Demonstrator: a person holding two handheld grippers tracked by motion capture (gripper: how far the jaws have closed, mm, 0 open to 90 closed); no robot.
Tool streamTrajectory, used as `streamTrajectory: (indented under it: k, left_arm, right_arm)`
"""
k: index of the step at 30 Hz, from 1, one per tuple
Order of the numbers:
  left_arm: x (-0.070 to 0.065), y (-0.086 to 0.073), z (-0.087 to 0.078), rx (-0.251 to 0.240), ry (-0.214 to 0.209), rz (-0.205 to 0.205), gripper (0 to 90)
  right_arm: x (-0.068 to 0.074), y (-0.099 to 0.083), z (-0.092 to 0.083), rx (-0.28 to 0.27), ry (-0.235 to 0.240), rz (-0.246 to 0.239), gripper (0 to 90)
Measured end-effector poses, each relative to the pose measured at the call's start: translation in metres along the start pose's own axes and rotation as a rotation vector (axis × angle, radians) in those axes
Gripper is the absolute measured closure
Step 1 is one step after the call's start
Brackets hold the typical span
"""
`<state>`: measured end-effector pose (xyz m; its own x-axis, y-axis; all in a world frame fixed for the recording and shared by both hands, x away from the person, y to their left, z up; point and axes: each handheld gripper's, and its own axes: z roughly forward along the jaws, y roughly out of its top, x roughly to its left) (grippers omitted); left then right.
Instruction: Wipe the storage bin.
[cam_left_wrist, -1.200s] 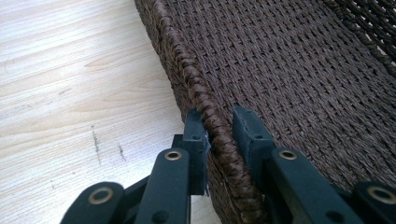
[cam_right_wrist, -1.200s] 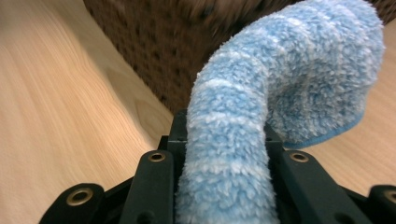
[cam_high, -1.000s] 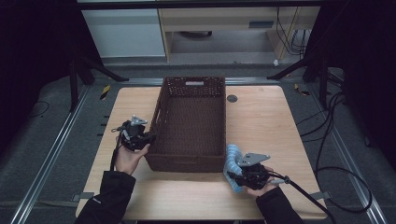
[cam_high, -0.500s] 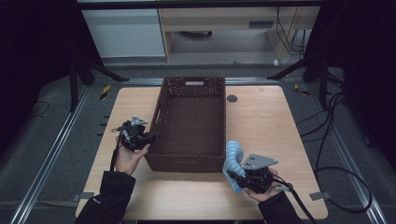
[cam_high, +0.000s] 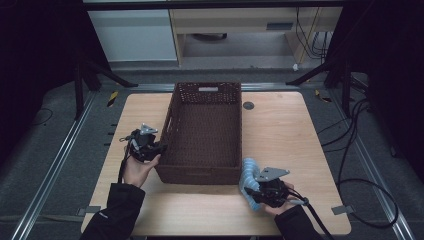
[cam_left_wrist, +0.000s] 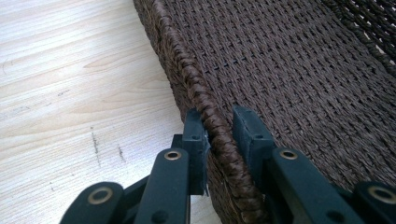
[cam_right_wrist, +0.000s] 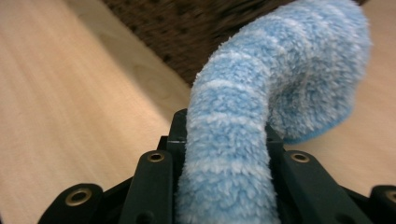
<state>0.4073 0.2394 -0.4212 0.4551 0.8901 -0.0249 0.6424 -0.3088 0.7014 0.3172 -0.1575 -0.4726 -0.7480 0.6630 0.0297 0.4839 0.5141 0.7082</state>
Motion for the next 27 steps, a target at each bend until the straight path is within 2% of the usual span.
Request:
streamTrajectory:
  k: [1, 2, 4, 5, 6, 7, 8, 9, 11, 19, 24, 27]
  left_arm:
    - [0.0, 0.0, 0.0, 0.0, 0.0, 0.001, 75.0]
    - [0.0, 0.0, 0.0, 0.0, 0.0, 0.0, 75.0]
    - [0.0, 0.0, 0.0, 0.0, -0.001, 0.001, 75.0]
    - [0.0, 0.0, 0.0, 0.0, -0.001, 0.001, 75.0]
    - [0.0, 0.0, 0.0, 0.001, 0.0, 0.001, 74.9]
    - [0.0, 0.0, 0.0, 0.001, 0.0, 0.001, 74.9]
    - [0.0, 0.0, 0.0, 0.001, 0.0, 0.002, 75.0]
    - [0.0, 0.0, 0.0, 0.002, 0.0, 0.002, 75.0]
    - [0.0, 0.0, 0.0, 0.002, 0.0, 0.003, 74.9]
    - [0.0, 0.0, 0.0, 0.001, -0.003, 0.002, 74.8]
    - [0.0, 0.0, 0.0, 0.002, -0.001, 0.003, 74.9]
    - [0.0, 0.0, 0.0, 0.002, -0.002, 0.004, 74.9]
  right_arm:
    - [-0.004, 0.0, -0.004, -0.016, -0.012, 0.01, 67.2]
    - [-0.014, -0.001, -0.014, -0.051, -0.046, 0.041, 66.9]
    - [-0.026, -0.003, -0.024, -0.077, -0.094, 0.075, 66.6]
    - [-0.026, -0.003, -0.024, -0.077, -0.094, 0.075, 66.6]
    - [-0.039, -0.008, -0.033, -0.093, -0.155, 0.102, 66.3]
    - [-0.039, -0.008, -0.033, -0.093, -0.155, 0.102, 66.3]
    - [-0.051, -0.014, -0.039, -0.095, -0.211, 0.125, 66.2]
    - [-0.051, -0.014, -0.039, -0.095, -0.211, 0.125, 66.2]
    - [-0.067, -0.024, -0.044, -0.083, -0.26, 0.163, 66.2]
    - [-0.095, -0.043, -0.047, -0.052, -0.333, 0.233, 65.8]
    - [-0.102, -0.05, -0.039, -0.02, -0.333, 0.255, 64.2]
    - [-0.103, -0.05, -0.039, -0.021, -0.334, 0.264, 63.2]
